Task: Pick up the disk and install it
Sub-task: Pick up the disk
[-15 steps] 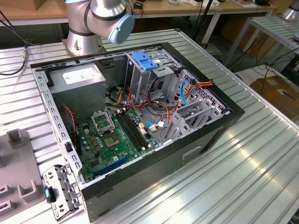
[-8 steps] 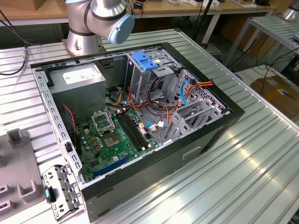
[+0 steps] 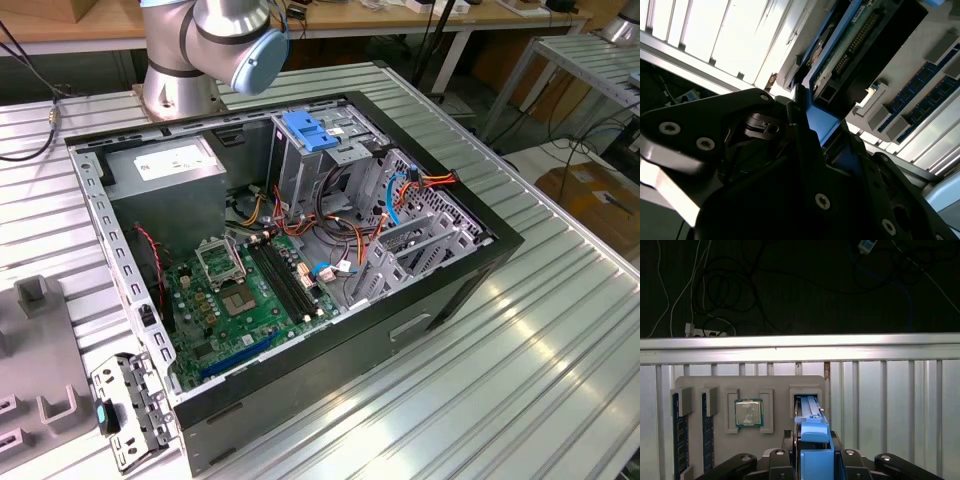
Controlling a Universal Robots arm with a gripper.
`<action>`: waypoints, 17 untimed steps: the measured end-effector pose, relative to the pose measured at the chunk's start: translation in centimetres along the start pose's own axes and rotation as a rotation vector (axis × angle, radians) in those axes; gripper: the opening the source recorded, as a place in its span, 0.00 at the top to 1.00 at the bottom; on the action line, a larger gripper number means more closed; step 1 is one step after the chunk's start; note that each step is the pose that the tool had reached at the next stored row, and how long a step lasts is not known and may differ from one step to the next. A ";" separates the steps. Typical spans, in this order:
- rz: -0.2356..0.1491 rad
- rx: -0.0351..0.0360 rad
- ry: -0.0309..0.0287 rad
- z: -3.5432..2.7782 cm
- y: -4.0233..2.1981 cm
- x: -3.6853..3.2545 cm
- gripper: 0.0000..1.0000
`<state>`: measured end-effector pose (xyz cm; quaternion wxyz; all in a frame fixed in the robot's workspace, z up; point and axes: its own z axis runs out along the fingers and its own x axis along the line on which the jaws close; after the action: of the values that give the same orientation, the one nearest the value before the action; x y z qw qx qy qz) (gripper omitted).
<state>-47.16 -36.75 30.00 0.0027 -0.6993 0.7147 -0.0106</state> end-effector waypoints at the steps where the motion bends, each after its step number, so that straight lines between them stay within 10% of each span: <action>1: 0.000 0.0000 0.0000 -0.10 0.00 0.00 0.63; 15: 0.000 0.0001 0.0019 -2.38 -0.04 0.03 0.63; 17: 0.000 0.0001 0.0029 -3.55 -0.07 0.04 0.63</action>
<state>-47.16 -36.75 33.55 0.0017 -0.6993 0.7147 -0.0116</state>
